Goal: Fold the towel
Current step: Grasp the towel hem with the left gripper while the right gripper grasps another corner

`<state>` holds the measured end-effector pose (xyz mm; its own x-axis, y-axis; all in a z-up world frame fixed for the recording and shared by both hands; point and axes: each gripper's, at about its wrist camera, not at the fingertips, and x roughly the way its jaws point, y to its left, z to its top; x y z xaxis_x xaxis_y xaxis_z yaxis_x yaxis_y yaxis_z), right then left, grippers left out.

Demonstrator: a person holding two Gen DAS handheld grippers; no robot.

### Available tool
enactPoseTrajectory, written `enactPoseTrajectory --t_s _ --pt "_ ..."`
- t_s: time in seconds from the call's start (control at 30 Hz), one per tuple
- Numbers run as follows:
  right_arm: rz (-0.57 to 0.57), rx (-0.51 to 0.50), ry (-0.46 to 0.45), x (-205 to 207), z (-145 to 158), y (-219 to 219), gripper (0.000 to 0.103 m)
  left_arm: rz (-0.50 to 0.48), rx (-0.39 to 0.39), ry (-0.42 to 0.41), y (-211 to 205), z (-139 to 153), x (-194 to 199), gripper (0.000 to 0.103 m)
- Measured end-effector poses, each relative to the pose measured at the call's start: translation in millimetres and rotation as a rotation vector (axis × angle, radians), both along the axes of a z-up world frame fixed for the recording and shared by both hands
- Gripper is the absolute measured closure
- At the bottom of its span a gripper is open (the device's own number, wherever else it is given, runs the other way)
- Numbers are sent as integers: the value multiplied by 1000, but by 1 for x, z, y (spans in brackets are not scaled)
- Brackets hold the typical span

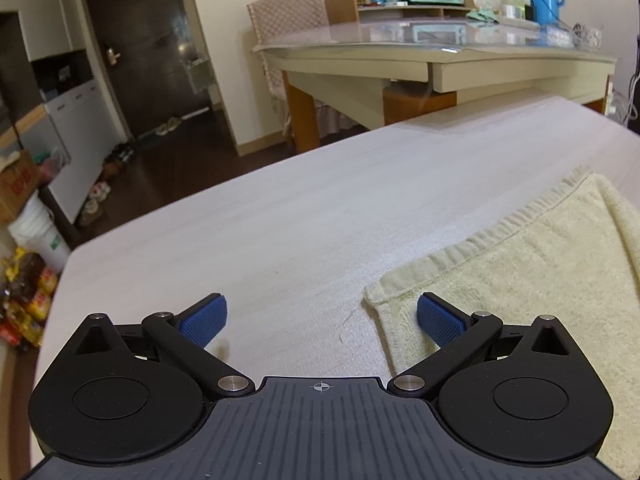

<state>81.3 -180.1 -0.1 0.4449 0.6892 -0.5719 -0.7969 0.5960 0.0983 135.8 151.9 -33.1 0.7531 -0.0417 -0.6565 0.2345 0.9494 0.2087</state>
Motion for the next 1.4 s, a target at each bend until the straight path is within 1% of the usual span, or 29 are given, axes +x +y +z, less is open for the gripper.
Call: enactPoseTrajectory --t_s 0.03,0.1,0.17,0.2,0.23,0.3,0.37,0.4,0.43,0.47,0.5,0.57,0.6,0.67,0.73,0.77,0.8,0.83,0.93,1.0,1.07,1.1,1.13,1.17,1.2,1.23,1.4 --pt "-56 -15 -31 11 -2 1 49 0 9 -2 -1 0 0 0" --pt "-183 -79 -67 45 -15 5 49 2 17 -5 -3 1 0 0" --pt "-217 -112 -85 60 -21 8 49 -3 31 -10 -4 1 0 0" --pt "-231 -153 -88 70 -27 12 49 -8 38 -14 -5 1 -1 0" --pt "-231 -167 -80 76 -31 14 49 -23 44 -14 -6 1 -1 0" --pt "-220 -159 -47 87 -37 16 48 -67 49 -11 -7 2 -2 1" --pt "-216 -153 -28 92 -40 18 47 -114 16 15 -4 4 1 6" --pt "-213 -150 -23 93 -43 18 47 -129 -2 26 -3 4 2 14" --pt "-211 -147 -18 94 -45 17 47 -149 -39 47 0 6 4 30" --pt "-209 -144 -12 95 -47 16 47 -166 -71 68 2 7 7 37" --pt "-208 -141 -11 96 -48 16 47 -175 -83 79 2 7 9 40" --pt "-206 -136 -12 97 -49 16 46 -200 -65 91 0 8 11 40" --pt "-205 -134 -12 98 -50 16 43 -204 -63 98 -1 9 12 42" --pt "-204 -129 -12 100 -51 16 42 -218 -79 122 -2 10 13 50" --pt "-202 -124 -13 102 -53 16 41 -237 -92 143 -5 11 13 76" --pt "-201 -121 -13 102 -53 16 41 -244 -88 146 -9 11 11 81" --pt "-201 -119 -13 102 -53 15 41 -245 -82 148 -14 11 9 90" --pt "-201 -119 -13 103 -54 15 41 -242 -68 148 -18 11 7 95" --pt "-200 -115 -14 105 -54 15 41 -233 -13 134 -29 11 3 95" --pt "-198 -107 -6 109 -56 14 41 -231 -3 123 -30 11 1 95" --pt "-187 -96 2 111 -56 14 46 -223 -17 111 -29 9 -1 95" --pt "-179 -88 6 111 -56 14 59 -214 -21 103 -28 9 -2 95" --pt "-171 -81 11 111 -56 14 68 -201 -22 94 -27 8 -3 95" --pt "-164 -85 10 110 -55 16 71 -189 -22 85 -26 8 -4 95" --pt "-155 -83 16 110 -55 17 84 -180 -24 80 -26 8 -3 95" --pt "-146 -78 24 111 -55 18 93 -168 -29 74 -24 8 -2 95" --pt "-147 -88 -5 119 -52 26 93 -131 -40 56 -16 7 11 95"
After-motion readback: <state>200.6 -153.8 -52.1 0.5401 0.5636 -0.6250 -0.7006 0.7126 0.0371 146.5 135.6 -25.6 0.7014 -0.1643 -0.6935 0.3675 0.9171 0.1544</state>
